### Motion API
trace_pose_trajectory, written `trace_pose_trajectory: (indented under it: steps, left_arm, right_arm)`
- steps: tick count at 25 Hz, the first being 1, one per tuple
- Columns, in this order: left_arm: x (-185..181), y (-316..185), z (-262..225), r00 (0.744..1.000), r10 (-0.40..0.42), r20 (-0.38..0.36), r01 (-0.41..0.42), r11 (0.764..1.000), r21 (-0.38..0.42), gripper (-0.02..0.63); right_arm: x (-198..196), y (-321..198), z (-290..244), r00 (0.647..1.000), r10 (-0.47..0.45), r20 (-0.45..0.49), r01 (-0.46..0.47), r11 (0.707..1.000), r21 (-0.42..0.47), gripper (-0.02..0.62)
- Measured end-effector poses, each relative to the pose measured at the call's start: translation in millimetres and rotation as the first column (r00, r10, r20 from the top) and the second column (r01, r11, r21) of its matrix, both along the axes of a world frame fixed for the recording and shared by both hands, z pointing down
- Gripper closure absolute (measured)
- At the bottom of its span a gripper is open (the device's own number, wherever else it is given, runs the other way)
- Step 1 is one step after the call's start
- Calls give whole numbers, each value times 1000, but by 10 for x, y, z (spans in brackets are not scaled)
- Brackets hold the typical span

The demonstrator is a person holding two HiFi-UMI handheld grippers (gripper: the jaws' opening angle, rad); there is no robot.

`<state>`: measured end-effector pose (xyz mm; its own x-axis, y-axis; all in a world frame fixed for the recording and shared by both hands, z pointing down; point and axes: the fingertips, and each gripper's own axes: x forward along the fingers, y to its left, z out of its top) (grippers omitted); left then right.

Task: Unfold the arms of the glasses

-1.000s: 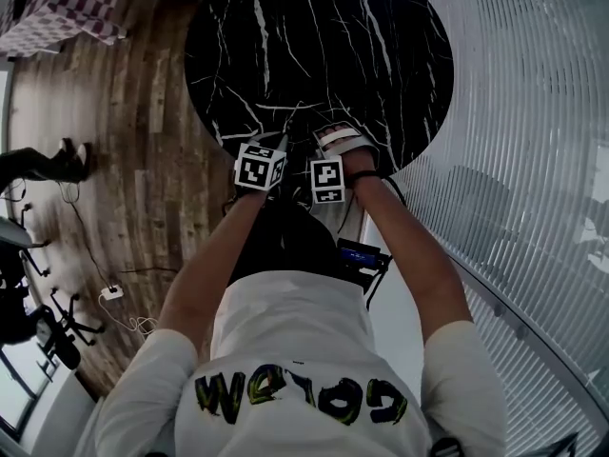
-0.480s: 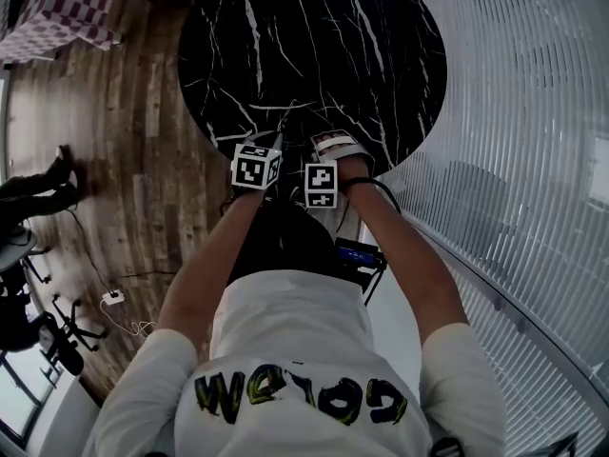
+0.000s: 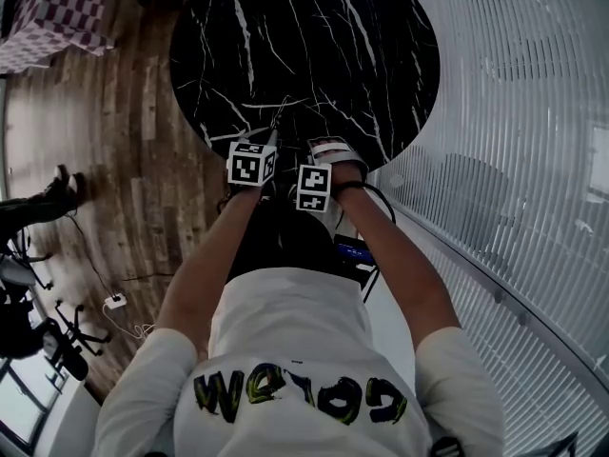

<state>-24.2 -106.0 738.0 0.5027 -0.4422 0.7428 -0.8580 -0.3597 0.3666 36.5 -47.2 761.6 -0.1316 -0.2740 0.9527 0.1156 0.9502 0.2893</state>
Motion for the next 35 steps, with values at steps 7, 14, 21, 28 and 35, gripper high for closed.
trace_pose_trajectory:
  steps: [7, 14, 21, 28, 35]
  left_arm:
    - [14, -19, 0, 1000, -10, 8, 10, 1000, 11, 600]
    - [12, -6, -2, 1000, -18, 20, 18, 1000, 18, 600]
    - [56, 0, -7, 1000, 9, 27, -10, 1000, 20, 600]
    - [94, 1, -6, 999, 32, 29, -33, 999, 31, 595]
    - [122, -2, -32, 998, 59, 22, -61, 997, 50, 546]
  right_arm:
    - [-8, 82, 2, 999, 53, 8, -53, 998, -26, 574]
    - [-28, 142, -21, 995, 98, 18, -97, 995, -36, 572]
    - [19, 109, 37, 992, 124, 16, -124, 992, -21, 571]
    - [33, 109, 79, 989, 145, 30, -144, 989, -30, 568]
    - [59, 86, 84, 983, 178, 48, -176, 983, -47, 533]
